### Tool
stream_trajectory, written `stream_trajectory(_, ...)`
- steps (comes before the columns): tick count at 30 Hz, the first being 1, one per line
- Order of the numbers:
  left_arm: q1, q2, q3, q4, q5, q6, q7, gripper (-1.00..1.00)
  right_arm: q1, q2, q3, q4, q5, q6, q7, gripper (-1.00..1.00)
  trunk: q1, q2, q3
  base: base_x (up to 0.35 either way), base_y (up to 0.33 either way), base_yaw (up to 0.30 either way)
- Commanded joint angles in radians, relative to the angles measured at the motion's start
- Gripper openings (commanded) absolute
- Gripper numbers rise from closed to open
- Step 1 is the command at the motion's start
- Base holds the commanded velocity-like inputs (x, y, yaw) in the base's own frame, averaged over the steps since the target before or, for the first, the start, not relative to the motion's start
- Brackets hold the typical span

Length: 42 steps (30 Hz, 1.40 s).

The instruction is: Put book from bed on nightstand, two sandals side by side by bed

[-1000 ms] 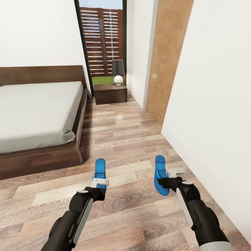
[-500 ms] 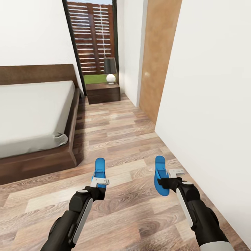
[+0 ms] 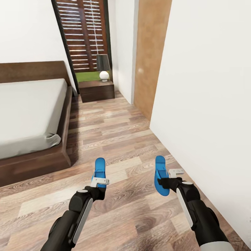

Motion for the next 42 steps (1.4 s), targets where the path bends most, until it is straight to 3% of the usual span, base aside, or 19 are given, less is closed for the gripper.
stream_trajectory(1,0.000,0.000,-0.001,-0.001,0.003,0.004,0.006,-1.00,-0.001,-0.001,0.001,-0.001,0.004,0.005,0.002,-1.00,0.000,0.000,-0.002,0.000,0.000,-0.123)
stream_trajectory(13,0.000,-0.001,-0.002,-0.001,0.003,0.004,0.006,-1.00,-0.001,0.000,0.001,-0.004,0.004,0.005,0.002,-1.00,0.000,0.000,-0.018,0.014,0.000,-0.105)
stream_trajectory(42,0.000,0.000,-0.007,0.001,0.002,0.004,0.006,-1.00,-0.001,0.000,0.002,-0.002,0.004,0.005,0.006,-1.00,0.000,0.000,-0.018,0.325,0.000,-0.002)
